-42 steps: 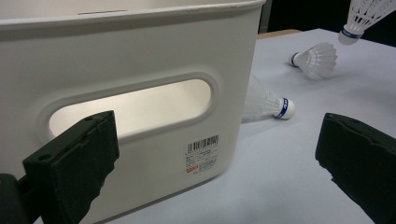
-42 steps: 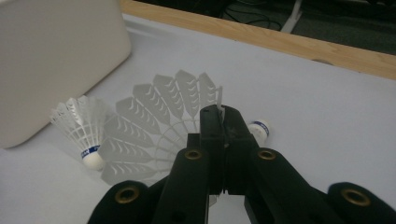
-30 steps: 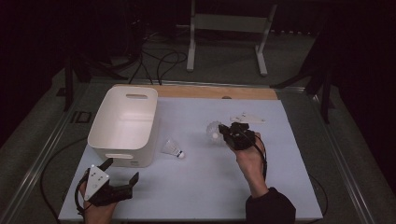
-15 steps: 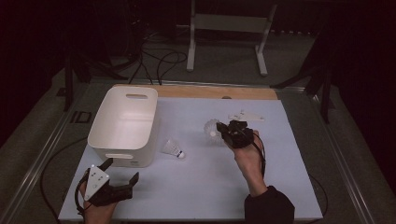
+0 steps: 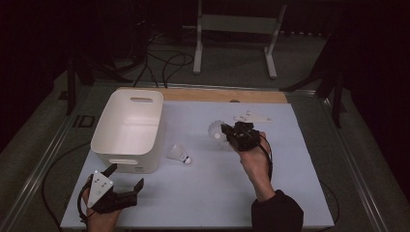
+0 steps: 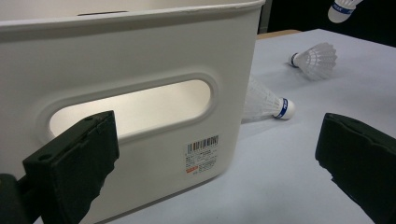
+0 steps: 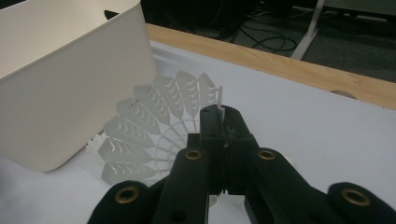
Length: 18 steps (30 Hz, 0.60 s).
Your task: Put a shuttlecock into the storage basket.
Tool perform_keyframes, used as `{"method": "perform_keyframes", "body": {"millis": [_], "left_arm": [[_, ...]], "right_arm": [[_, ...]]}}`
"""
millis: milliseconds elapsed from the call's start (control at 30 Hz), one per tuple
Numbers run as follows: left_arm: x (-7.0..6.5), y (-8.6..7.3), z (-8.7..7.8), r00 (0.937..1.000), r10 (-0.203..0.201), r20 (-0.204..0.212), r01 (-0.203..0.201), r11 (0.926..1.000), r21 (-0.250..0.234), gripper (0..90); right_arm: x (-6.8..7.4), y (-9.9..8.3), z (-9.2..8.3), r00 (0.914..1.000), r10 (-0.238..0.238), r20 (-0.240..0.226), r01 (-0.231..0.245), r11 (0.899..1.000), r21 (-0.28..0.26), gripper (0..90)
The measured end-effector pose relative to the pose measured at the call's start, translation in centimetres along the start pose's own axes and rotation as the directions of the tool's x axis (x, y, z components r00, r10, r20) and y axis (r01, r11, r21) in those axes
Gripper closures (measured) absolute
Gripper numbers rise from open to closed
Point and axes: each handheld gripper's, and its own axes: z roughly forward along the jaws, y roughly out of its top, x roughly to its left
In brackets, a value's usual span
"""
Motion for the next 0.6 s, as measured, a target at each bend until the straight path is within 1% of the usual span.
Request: {"method": "perform_keyframes", "body": {"millis": [400,533,600], "left_arm": [[0.0,0.0,0.0,1.0,0.0,0.0,0.0,1.0,-0.002,0.2],[0.0,0.0,0.0,1.0,0.0,0.0,0.0,1.0,-0.001,0.2],[0.0,0.0,0.0,1.0,0.0,0.001,0.0,1.0,-0.001,0.2]], "right_arm": [[0.5,1.1,0.1,0.9999,-0.009,-0.012,0.009,1.0,-0.016,89.0],[0.5,1.3,0.2,0.9999,-0.011,-0.011,0.011,1.0,-0.014,89.1],[0.6,1.4,0.2,0.9999,-0.006,-0.013,0.006,1.0,-0.015,89.1]]}}
